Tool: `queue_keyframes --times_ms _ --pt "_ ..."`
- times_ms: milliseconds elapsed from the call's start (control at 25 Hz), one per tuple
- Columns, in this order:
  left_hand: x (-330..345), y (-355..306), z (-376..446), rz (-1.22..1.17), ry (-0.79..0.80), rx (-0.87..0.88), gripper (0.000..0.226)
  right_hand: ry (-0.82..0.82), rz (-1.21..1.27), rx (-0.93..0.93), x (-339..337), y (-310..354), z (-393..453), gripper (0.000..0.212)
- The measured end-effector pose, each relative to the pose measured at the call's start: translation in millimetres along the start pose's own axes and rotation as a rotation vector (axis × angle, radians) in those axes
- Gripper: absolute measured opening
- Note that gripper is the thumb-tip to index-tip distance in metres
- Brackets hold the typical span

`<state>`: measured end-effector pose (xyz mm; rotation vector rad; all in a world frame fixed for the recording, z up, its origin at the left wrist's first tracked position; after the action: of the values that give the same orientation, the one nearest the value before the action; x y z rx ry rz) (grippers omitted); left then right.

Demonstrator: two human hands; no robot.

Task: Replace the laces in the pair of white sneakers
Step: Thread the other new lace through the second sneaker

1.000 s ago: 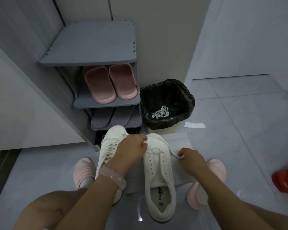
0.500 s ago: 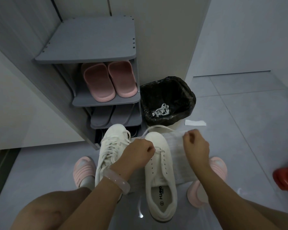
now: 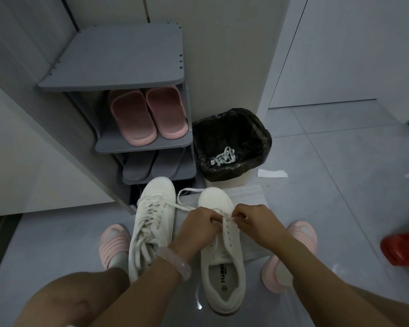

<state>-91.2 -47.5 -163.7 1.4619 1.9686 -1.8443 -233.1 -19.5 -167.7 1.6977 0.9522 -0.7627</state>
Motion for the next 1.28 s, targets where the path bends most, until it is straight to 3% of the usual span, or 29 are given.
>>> queue_keyframes --times_ms 320,600,880,1280 --pt "3.8 5.3 2.8 -0.007 -0.006 -0.014 0.025 -0.079 -0.149 0.031 -5.0 6.3 0.2 0.026" --pt "5.2 7.5 2.2 -0.026 -0.008 -0.035 0.025 -0.081 -0.422 -0.022 -6.0 9.0 -0.5 0.027" --pt "6.0 9.2 2.0 -0.003 -0.019 -0.05 0.024 -0.061 -0.309 -0.049 -5.2 14.8 -3.4 0.028" --pt "5.7 1.3 0.4 0.062 -0.021 -0.007 0.026 -0.067 -0.435 -0.06 -5.5 13.9 -1.5 0.025"
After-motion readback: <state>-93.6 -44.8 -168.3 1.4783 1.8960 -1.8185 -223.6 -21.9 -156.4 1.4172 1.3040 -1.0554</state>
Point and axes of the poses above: each hand's wrist, its own z-axis towards the middle knuckle, its own x-axis out of the palm, y = z × x, the point moved 4 cm from there along z, towards the middle knuckle, and after that the axes turned 9 degrees about x, right-handed, at the moved point
